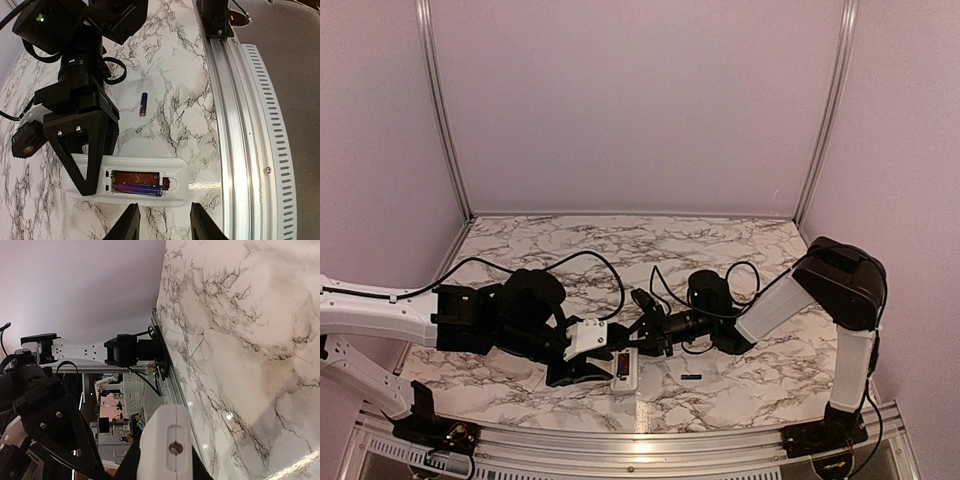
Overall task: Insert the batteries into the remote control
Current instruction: Load the battery into the battery compartment.
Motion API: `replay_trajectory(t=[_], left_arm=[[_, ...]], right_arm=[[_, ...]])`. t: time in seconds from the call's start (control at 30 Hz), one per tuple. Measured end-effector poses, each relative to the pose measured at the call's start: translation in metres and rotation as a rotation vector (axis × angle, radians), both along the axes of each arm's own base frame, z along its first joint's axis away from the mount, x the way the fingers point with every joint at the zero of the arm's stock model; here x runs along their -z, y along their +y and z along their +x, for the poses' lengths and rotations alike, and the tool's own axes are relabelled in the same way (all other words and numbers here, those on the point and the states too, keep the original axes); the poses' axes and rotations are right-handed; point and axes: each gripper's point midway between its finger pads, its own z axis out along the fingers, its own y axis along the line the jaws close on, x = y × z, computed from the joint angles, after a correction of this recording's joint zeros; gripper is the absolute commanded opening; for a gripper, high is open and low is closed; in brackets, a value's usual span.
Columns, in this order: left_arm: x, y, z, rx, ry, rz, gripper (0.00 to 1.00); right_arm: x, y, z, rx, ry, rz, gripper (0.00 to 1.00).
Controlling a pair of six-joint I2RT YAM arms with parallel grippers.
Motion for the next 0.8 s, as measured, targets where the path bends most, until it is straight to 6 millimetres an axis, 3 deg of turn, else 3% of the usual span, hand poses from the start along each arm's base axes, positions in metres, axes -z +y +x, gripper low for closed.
replay_trajectory(t=[0.23, 0.8], left_arm=[[0.023, -0.004, -0.001, 0.019, -0.028, 0.073, 0.34], [0.025, -0.014, 0.005, 0.039, -0.097, 0.100, 0.30]], right_arm=[[0.000, 0.001, -0.003, -0.007, 0.004, 0.000, 0.00], [-0.004, 0.003, -0.006, -0.015, 0.015, 0.012, 0.00]])
